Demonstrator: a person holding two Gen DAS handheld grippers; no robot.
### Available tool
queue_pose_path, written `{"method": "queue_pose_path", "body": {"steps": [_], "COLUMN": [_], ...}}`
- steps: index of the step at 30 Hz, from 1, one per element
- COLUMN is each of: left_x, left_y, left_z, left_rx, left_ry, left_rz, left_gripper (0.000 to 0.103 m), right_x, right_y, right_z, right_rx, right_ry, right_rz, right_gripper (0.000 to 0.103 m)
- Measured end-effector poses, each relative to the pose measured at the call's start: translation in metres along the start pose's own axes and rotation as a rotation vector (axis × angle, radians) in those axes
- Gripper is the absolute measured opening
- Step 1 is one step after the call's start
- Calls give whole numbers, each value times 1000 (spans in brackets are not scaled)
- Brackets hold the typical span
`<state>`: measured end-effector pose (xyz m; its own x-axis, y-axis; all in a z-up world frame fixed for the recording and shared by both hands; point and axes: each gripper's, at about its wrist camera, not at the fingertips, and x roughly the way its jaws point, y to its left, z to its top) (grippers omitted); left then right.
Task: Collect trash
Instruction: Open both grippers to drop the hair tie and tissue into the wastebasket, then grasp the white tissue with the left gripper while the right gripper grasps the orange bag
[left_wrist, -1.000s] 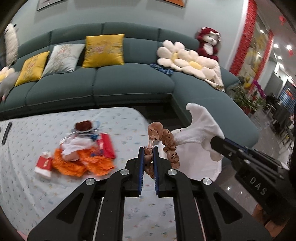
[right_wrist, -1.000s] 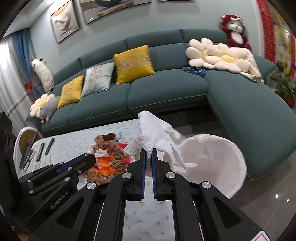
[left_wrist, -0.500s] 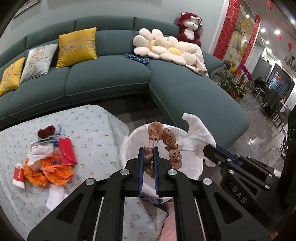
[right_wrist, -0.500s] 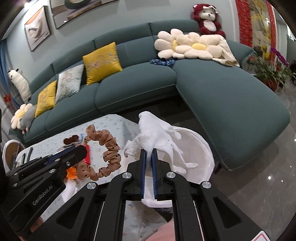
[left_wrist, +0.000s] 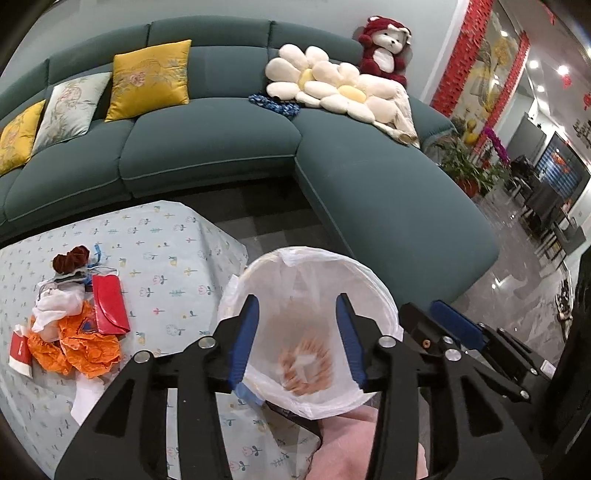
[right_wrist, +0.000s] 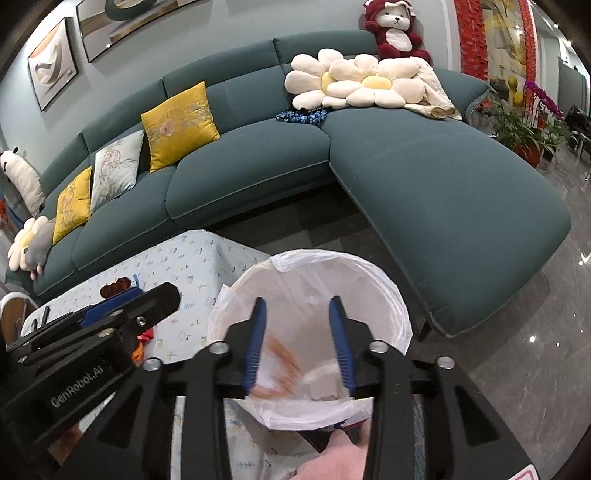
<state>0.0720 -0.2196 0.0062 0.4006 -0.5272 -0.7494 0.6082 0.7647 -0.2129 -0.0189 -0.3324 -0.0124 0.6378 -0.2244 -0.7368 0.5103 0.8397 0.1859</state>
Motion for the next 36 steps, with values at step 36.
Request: {"method": "queue_pose_path", "body": {"steps": [36], "left_x": [-62], "left_y": [160], "left_z": [-65], "left_rx": [-297], "left_ry": [-12], "left_rz": [211], "left_gripper": [73], "right_x": [-18], "right_y": [118], "right_z": [-30], "right_rx": [-169], "right_ry": [36], "right_rz": [96], "right_gripper": [60]}}
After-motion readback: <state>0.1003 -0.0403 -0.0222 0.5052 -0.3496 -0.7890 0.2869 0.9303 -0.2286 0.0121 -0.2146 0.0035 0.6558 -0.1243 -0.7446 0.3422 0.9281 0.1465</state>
